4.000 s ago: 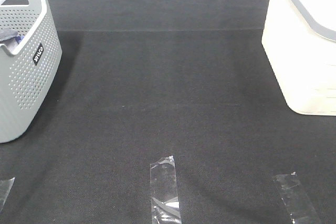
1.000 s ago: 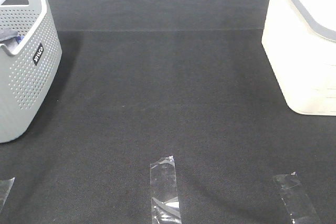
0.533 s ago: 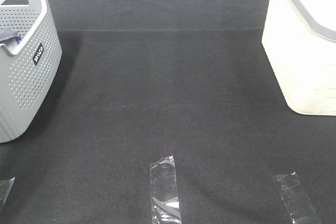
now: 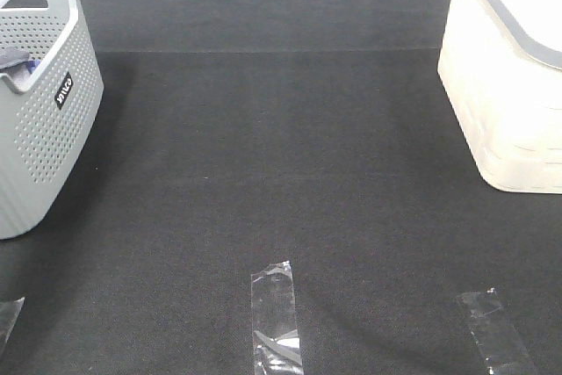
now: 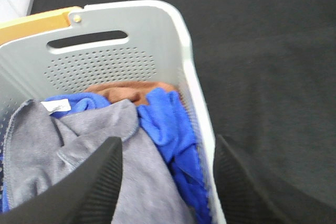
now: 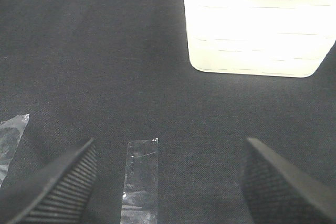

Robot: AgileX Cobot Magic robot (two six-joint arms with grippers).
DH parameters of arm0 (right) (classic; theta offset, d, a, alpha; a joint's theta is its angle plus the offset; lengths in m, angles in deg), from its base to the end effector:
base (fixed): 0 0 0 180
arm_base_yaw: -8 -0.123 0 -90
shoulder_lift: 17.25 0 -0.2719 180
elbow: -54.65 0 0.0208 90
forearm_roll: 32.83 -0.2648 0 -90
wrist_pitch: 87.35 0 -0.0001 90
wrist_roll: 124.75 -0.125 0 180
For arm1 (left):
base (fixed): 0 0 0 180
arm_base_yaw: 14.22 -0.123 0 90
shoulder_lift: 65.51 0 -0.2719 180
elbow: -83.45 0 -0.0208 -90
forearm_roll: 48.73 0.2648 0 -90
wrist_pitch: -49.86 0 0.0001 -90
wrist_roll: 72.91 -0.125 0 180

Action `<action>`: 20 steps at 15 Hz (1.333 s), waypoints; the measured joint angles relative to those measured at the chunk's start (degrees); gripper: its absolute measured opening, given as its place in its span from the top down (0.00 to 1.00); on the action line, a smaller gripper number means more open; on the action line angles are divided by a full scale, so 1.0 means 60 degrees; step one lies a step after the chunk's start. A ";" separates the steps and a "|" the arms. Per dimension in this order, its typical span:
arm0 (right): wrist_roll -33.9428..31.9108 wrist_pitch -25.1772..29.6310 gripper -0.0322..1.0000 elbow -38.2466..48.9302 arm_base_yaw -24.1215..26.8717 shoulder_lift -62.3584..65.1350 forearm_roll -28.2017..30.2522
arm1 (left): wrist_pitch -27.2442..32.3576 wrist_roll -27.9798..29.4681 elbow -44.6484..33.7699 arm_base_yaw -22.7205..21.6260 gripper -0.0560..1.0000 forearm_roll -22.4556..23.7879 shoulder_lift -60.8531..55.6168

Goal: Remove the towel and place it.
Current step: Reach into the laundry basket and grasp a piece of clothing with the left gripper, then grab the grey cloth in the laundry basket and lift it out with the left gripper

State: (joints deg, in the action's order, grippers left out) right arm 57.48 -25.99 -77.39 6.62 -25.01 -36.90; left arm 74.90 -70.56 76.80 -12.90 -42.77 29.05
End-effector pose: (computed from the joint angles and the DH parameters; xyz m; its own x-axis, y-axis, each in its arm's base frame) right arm 0.0486 0.0090 0.2693 -0.4538 -0.0158 -0.8910 -0.0817 0.9964 0.0240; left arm 0.3862 -0.0034 0.2893 -0.5893 0.0668 -0.8051 0.0189 0.9974 0.0689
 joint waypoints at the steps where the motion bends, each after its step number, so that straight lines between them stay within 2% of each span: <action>1: 0.0000 0.0000 0.28 0.0000 0.0000 0.0000 0.0000 | 0.0745 0.0611 0.0821 0.0000 0.46 0.0611 0.0611; 2: 0.0000 0.0000 0.28 0.0000 0.0000 0.0000 0.0000 | 0.1843 0.1385 0.2063 0.0000 0.46 0.1604 0.1490; 3: 0.0000 0.0000 0.28 0.0000 0.0000 0.0000 0.0000 | 0.2550 0.1776 0.2951 0.0000 0.46 0.2254 0.2024; 5: 0.0000 0.0000 0.28 0.0000 0.0000 0.0000 0.0000 | 0.4078 0.2129 0.4631 0.0000 0.46 0.3161 0.3142; 8: 0.0000 0.0000 0.28 0.0000 0.0000 0.0000 0.0000 | 0.5844 0.2044 0.6866 -0.0229 0.46 0.3400 0.4584; 9: 0.0000 0.0000 0.28 0.0000 0.0000 0.0000 0.0000 | 0.5844 0.2044 0.6866 -0.0229 0.46 0.3400 0.4584; 11: 0.0000 0.0000 0.28 0.0000 0.0000 0.0000 0.0000 | 0.6895 0.1423 0.8260 -0.0879 0.46 0.3104 0.5539; 13: 0.0000 0.0000 0.28 0.0000 0.0000 0.0000 0.0000 | 0.7315 0.0859 0.8852 -0.1289 0.46 0.3056 0.6083; 16: 0.0000 0.0000 0.28 0.0000 0.0000 0.0000 0.0000 | 0.7267 0.0392 0.8967 -0.1690 0.46 0.3046 0.6541; 18: 0.0000 0.0000 0.28 0.0000 0.0000 0.0000 0.0000 | 0.6952 0.0076 0.8967 -0.1814 0.46 0.3075 0.7009; 20: 0.0000 0.0000 0.28 0.0000 0.0000 0.0000 0.0000 | 0.6102 -0.0095 0.8967 -0.1833 0.46 0.3170 0.7458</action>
State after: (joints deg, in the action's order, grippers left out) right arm 57.48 -25.99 -77.39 6.62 -25.01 -36.90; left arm 111.51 -71.13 130.60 -23.90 -23.75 73.80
